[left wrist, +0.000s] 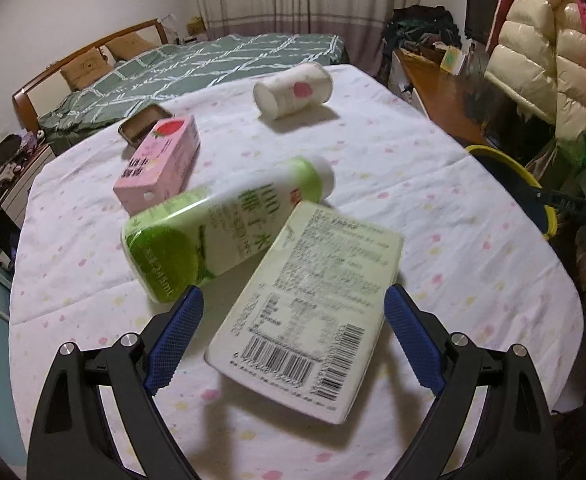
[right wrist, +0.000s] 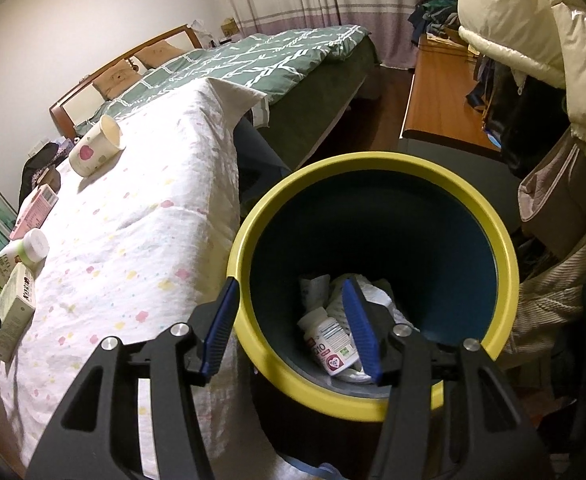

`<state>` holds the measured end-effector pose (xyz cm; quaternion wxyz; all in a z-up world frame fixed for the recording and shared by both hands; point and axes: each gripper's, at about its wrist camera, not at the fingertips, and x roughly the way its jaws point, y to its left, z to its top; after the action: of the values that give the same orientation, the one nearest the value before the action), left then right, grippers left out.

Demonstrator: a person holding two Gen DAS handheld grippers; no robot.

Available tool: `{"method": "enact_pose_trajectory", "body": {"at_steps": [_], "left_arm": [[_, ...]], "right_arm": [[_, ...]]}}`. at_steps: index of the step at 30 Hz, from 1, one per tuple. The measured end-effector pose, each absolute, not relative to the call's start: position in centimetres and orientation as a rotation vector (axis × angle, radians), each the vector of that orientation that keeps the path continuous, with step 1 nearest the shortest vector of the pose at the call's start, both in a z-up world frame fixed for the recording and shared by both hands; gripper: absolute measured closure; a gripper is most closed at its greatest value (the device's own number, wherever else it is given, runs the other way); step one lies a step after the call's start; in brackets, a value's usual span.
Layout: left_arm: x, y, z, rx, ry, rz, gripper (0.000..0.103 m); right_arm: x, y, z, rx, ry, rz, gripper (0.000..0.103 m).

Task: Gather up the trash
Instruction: 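Grasp the white barcode box with the left gripper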

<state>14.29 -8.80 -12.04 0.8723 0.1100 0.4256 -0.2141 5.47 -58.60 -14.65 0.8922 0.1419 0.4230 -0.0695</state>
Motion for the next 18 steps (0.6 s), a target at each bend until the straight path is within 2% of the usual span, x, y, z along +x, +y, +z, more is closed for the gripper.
{"method": "enact_pose_trajectory", "body": {"at_steps": [7, 18], "left_arm": [[14.5, -8.5, -13.3, 0.174, 0.981, -0.561, 0.01], [15.5, -10.6, -13.5, 0.192, 1.006, -0.556, 0.011]], "right_arm": [[5.9, -58.4, -15.1, 0.299, 0.89, -0.128, 0.052], [5.7, -58.1, -15.0, 0.307, 0.882, -0.113, 0.052]]}}
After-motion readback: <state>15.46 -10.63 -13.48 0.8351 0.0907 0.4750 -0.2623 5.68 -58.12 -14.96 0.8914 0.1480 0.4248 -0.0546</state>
